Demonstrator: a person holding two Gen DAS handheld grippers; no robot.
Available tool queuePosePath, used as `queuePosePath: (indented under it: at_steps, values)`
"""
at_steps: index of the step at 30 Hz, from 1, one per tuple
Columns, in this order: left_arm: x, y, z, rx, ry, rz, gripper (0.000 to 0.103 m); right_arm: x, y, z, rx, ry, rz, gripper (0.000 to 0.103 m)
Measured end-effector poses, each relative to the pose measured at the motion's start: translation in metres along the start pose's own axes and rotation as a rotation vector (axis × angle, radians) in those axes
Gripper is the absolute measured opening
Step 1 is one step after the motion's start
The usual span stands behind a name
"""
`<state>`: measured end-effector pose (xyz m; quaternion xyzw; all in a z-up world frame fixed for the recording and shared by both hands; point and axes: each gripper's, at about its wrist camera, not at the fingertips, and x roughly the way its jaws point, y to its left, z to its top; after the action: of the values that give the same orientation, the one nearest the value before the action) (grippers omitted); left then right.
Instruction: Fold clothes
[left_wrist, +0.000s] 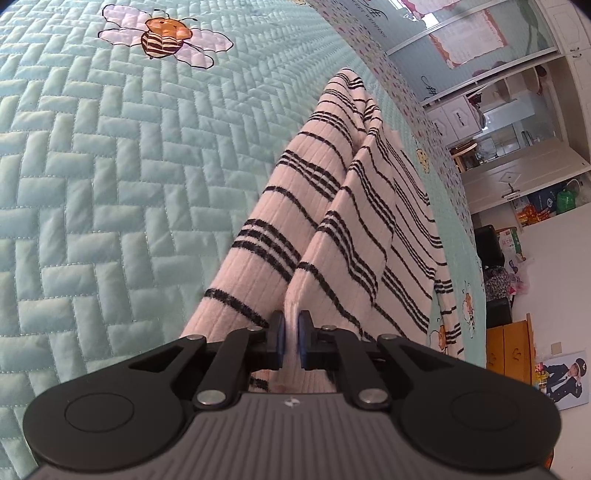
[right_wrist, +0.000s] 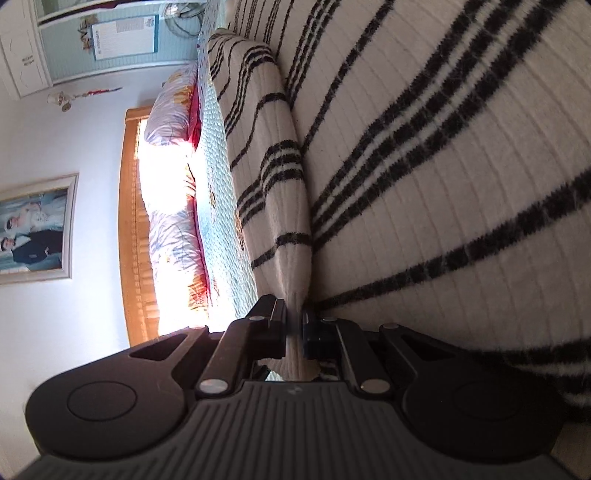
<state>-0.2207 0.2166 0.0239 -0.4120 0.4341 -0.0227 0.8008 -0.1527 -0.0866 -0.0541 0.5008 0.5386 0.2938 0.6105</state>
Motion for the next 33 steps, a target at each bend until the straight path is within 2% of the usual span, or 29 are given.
queuePosePath:
  at_steps: [4,6,8,10,15,16,20,22,24,26,28,31,33]
  values:
    - [-0.007,-0.004,0.007,0.042,-0.043,0.026,0.017,-0.008,0.012,-0.002,-0.129,0.039,-0.017,0.029]
    - [-0.015,-0.006,0.011,0.053,-0.078,0.043,0.024,-0.019,0.018,-0.002,-0.197,0.045,-0.054,0.034]
    - [-0.026,-0.010,0.015,0.068,-0.149,0.092,0.028,-0.033,0.024,0.001,-0.247,0.038,-0.098,0.035]
    - [-0.036,-0.015,0.019,0.086,-0.212,0.132,0.029,-0.050,0.030,0.007,-0.286,0.002,-0.121,0.042]
    - [-0.012,-0.057,0.029,0.199,-0.149,-0.049,0.040,-0.073,0.056,0.044,-0.383,-0.144,-0.100,0.044]
    - [0.002,-0.063,0.030,0.226,-0.119,-0.037,0.040,-0.069,0.065,0.057,-0.412,-0.166,-0.111,0.043]
    - [0.058,-0.084,0.034,0.329,-0.004,0.004,0.041,-0.035,0.117,0.103,-0.603,-0.216,-0.217,0.035]
    - [0.068,-0.072,0.038,0.313,0.011,-0.038,0.041,-0.011,0.150,0.119,-0.753,-0.220,-0.286,0.035]
    - [0.071,-0.063,0.040,0.315,-0.002,-0.067,0.041,0.023,0.182,0.129,-0.922,-0.230,-0.403,0.035]
    - [0.074,-0.056,0.042,0.319,0.000,-0.088,0.041,0.061,0.205,0.143,-1.045,-0.231,-0.572,0.035]
    - [0.074,-0.056,0.043,0.331,0.000,-0.111,0.041,0.089,0.218,0.156,-1.080,-0.228,-0.641,0.040]
    - [0.073,-0.055,0.046,0.349,0.001,-0.146,0.043,0.123,0.226,0.171,-1.111,-0.178,-0.747,0.046]
    - [0.073,-0.055,0.047,0.360,0.002,-0.169,0.049,0.141,0.226,0.177,-1.137,-0.133,-0.812,0.046]
